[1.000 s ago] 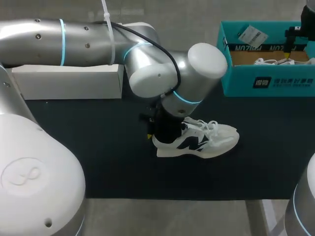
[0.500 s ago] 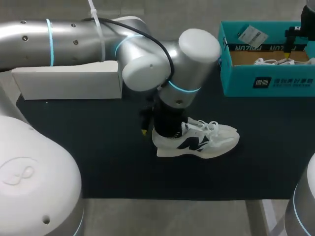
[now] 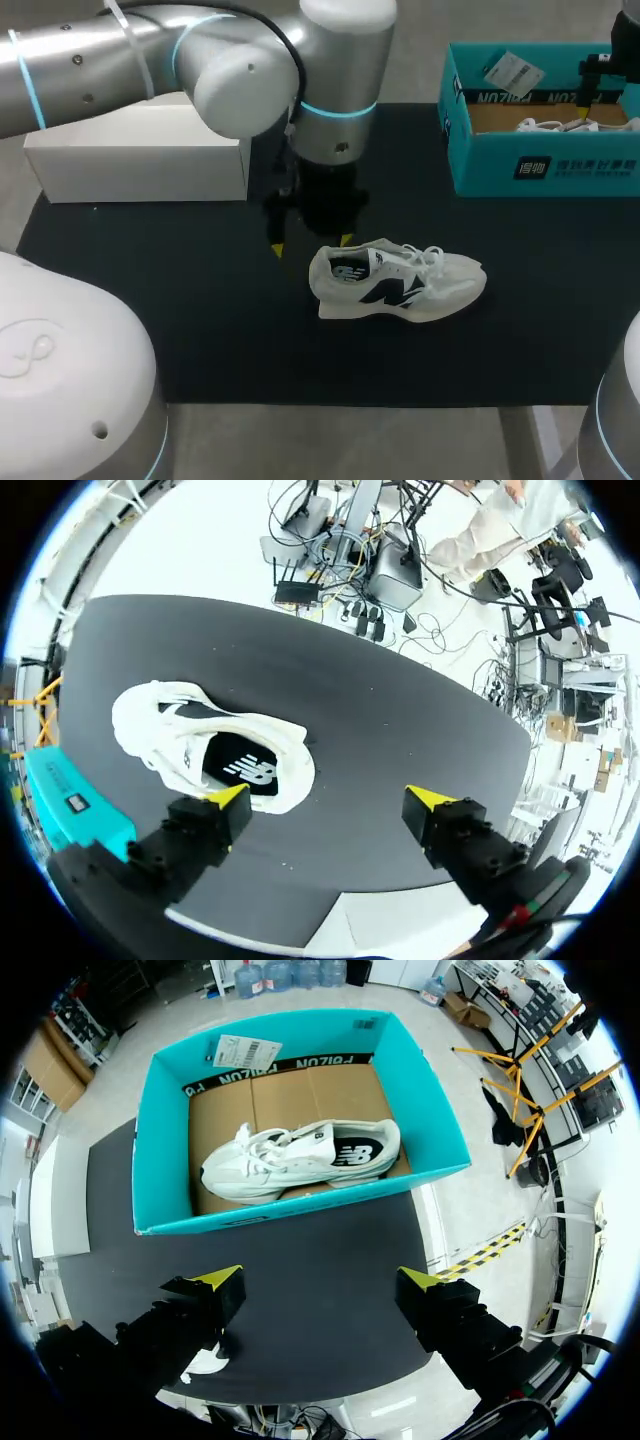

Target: Take the shoe out of the shoebox, open the shoe tongue, remove and reinsert the insole, then place the shoe into the shoebox

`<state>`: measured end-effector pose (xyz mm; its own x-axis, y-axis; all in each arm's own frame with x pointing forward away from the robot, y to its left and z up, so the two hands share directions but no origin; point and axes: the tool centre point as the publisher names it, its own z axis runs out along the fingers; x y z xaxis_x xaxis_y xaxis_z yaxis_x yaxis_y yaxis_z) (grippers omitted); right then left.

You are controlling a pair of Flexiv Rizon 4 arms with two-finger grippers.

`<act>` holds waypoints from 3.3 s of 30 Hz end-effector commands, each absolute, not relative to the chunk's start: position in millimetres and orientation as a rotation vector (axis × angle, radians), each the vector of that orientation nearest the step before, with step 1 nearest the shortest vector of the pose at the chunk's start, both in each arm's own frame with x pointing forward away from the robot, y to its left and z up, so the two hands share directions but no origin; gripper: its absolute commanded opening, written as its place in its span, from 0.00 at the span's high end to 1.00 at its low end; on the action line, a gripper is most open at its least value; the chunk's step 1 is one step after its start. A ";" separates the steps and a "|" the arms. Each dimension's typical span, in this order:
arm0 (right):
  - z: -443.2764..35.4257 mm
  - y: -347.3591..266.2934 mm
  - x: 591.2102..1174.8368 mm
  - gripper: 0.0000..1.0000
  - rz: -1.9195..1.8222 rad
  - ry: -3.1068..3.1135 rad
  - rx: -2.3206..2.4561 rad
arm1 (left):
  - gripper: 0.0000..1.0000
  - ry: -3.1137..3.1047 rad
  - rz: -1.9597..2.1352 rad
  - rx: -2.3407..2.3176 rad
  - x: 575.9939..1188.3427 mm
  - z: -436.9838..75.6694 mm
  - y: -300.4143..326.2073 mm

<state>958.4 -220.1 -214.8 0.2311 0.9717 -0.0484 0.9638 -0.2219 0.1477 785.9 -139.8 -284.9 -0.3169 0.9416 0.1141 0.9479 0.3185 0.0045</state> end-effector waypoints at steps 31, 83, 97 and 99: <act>-215.0 -219.9 957.7 0.00 0.083 1.858 2.346 | 0.00 -2.961 1.229 -0.770 783.0 -268.7 -98.0; -215.0 -219.9 957.7 0.00 0.083 1.858 2.346 | 0.00 -2.657 1.832 -0.065 808.7 -355.1 -103.5; -215.0 -219.9 957.7 0.00 0.083 1.858 2.346 | 0.00 -2.610 1.769 0.067 802.3 -381.6 -134.3; -215.0 -219.9 957.7 0.00 0.083 1.858 2.346 | 0.00 -2.604 1.762 0.071 800.2 -383.7 -137.2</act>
<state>958.4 -220.0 -214.7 0.2311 0.9717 -0.0484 0.9638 -0.2218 0.1477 799.5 -131.0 -379.1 -0.9991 -0.0373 0.0204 -0.0328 0.3713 -0.9279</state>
